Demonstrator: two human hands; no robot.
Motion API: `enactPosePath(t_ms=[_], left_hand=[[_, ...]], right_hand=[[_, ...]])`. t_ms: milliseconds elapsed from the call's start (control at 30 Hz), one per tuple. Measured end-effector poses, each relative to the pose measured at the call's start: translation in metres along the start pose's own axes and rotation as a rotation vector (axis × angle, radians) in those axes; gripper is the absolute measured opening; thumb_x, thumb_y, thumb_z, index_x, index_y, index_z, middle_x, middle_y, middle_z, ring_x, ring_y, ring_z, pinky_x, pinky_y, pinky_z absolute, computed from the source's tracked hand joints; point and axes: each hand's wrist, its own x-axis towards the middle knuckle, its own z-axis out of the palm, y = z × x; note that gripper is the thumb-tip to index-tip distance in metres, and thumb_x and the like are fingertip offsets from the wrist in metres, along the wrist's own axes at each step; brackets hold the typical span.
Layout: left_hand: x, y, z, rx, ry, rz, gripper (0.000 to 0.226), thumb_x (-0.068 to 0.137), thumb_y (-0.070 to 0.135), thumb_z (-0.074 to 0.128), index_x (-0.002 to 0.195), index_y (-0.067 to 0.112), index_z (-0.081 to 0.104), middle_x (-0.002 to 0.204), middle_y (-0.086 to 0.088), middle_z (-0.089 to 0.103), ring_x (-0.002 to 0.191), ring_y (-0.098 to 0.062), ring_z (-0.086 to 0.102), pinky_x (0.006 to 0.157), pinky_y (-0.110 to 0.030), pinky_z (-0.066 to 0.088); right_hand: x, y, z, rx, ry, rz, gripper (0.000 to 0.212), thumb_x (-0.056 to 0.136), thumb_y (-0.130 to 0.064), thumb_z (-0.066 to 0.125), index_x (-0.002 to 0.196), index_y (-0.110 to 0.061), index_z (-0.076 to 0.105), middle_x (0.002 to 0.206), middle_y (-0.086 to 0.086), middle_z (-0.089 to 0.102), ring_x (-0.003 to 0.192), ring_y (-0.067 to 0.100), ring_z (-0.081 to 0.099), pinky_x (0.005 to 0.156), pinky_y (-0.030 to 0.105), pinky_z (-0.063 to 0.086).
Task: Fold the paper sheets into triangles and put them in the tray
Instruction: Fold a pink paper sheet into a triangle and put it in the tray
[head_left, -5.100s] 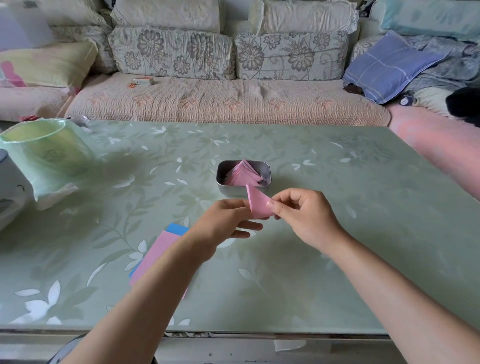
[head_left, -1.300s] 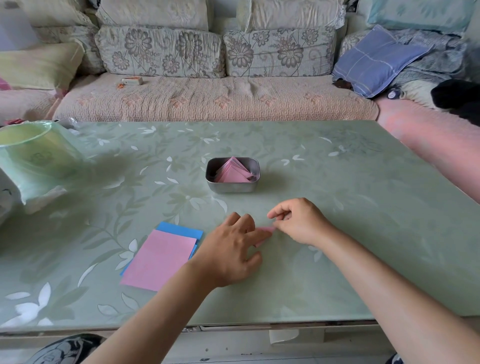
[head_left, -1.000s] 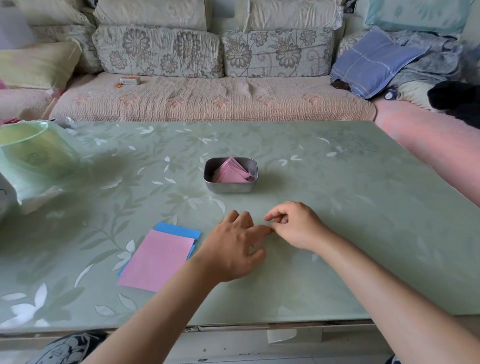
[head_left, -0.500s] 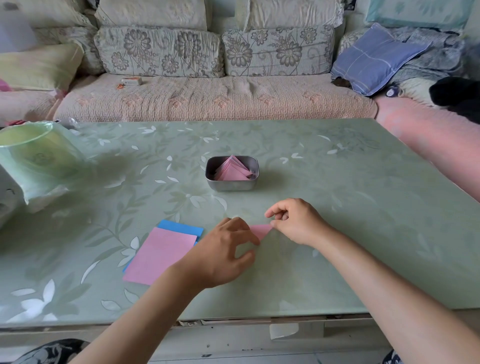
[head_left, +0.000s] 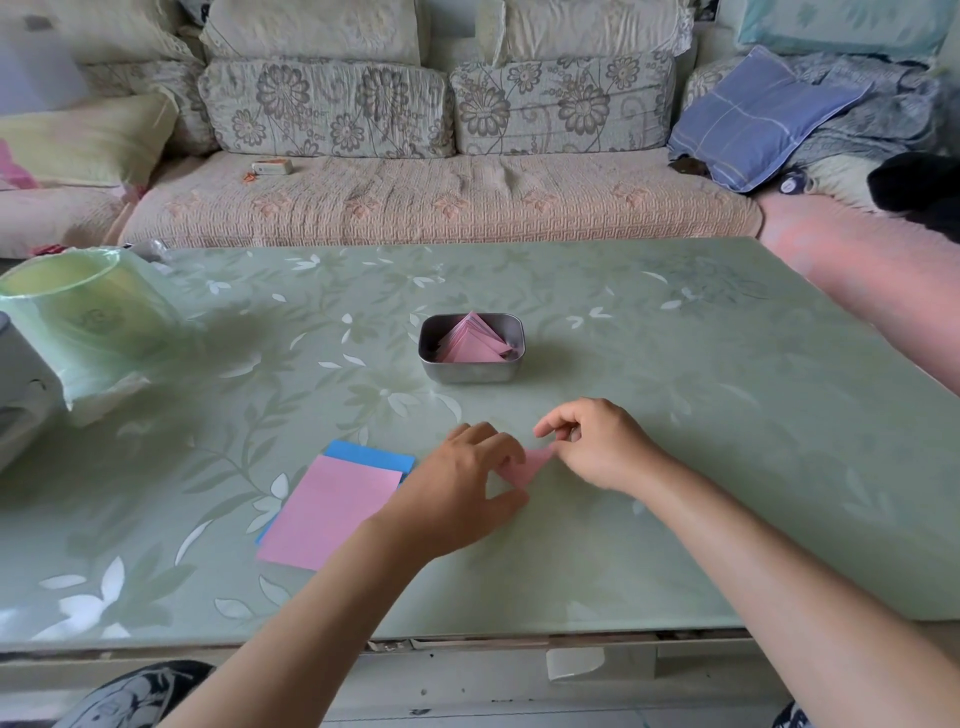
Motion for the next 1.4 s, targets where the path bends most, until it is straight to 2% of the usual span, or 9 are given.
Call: enactPosePath(t_ms=[133,367,500,633,800,867,967,1167,1400], left_hand=[[0.013,0.000,0.005,0.014,-0.027,-0.027,0.042,0.082,0.039,0.073,0.122,0.030,0.063,0.113,0.010,0.055,0.103,-0.013,0.047,0.093,-0.028,0.042],[0.019,-0.003,0.004,0.039,0.005,-0.071,0.036,0.078,0.040,0.075,0.112,0.039,0.063,0.105,0.016,0.059,0.100,-0.015,0.047,0.092,-0.030,0.040],[0.021,-0.004,0.003,-0.049,0.035,-0.056,0.038,0.073,0.033,0.081,0.107,0.035,0.063,0.100,0.015,0.055,0.096,-0.015,0.048,0.087,-0.028,0.042],[0.020,-0.004,0.004,-0.055,0.053,0.005,0.039,0.073,0.028,0.080,0.108,0.031,0.063,0.103,0.009,0.054,0.096,-0.016,0.050,0.087,-0.036,0.046],[0.019,-0.010,-0.004,0.117,0.136,0.144,0.059,0.063,0.041,0.086,0.116,0.031,0.062,0.128,0.010,0.051,0.117,-0.017,0.044,0.094,-0.031,0.039],[0.019,-0.012,-0.009,0.134,0.178,0.180,0.050,0.066,0.041,0.085,0.111,0.032,0.065,0.127,0.012,0.055,0.119,-0.014,0.047,0.094,-0.030,0.039],[0.021,-0.013,-0.013,0.072,0.265,0.200,0.020,0.078,0.030,0.080,0.097,0.027,0.073,0.103,0.014,0.069,0.095,-0.013,0.061,0.085,-0.034,0.049],[0.021,-0.010,-0.015,-0.264,0.257,-0.121,0.001,0.085,0.034,0.073,0.084,0.035,0.073,0.078,0.019,0.073,0.076,0.003,0.066,0.076,-0.030,0.055],[0.026,-0.006,-0.021,-0.717,0.164,-0.358,0.013,0.080,0.040,0.072,0.077,0.027,0.076,0.074,0.007,0.075,0.066,-0.006,0.069,0.060,-0.015,0.050]], right_hand=[[-0.004,0.002,0.001,-0.067,-0.005,-0.089,0.026,0.087,-0.011,0.064,0.095,-0.034,0.073,0.089,-0.012,0.056,0.071,-0.002,0.052,0.066,0.003,0.037],[-0.005,0.003,-0.002,-0.099,-0.053,-0.177,0.014,0.084,-0.034,0.074,0.097,-0.039,0.074,0.090,-0.012,0.052,0.078,-0.011,0.051,0.065,0.005,0.035],[-0.007,-0.003,-0.002,-0.110,-0.059,-0.167,0.010,0.084,-0.042,0.074,0.079,-0.046,0.066,0.090,-0.013,0.054,0.075,-0.013,0.049,0.061,0.011,0.033],[-0.007,-0.009,-0.005,-0.035,-0.076,-0.109,0.020,0.083,-0.032,0.076,0.070,-0.040,0.063,0.078,-0.017,0.062,0.068,-0.014,0.053,0.058,0.008,0.036],[-0.006,-0.016,-0.009,0.264,-0.142,0.015,0.004,0.087,-0.021,0.074,0.086,-0.023,0.071,0.067,-0.011,0.070,0.053,0.000,0.053,0.055,0.015,0.040],[-0.007,-0.020,-0.012,0.397,-0.160,0.066,0.009,0.088,-0.018,0.071,0.096,-0.022,0.069,0.066,-0.007,0.070,0.050,0.007,0.050,0.055,0.018,0.041],[-0.009,-0.022,-0.018,0.472,-0.219,0.109,0.014,0.092,-0.017,0.066,0.106,-0.022,0.067,0.066,-0.008,0.068,0.050,0.010,0.049,0.050,0.016,0.037],[-0.012,-0.027,-0.015,0.505,-0.098,-0.017,0.008,0.095,-0.022,0.066,0.098,-0.019,0.073,0.083,-0.009,0.070,0.060,0.005,0.056,0.056,0.013,0.043],[-0.010,-0.023,-0.014,0.460,-0.073,-0.102,0.008,0.095,-0.016,0.066,0.091,-0.016,0.073,0.056,-0.015,0.060,0.047,-0.001,0.047,0.050,0.009,0.034]])
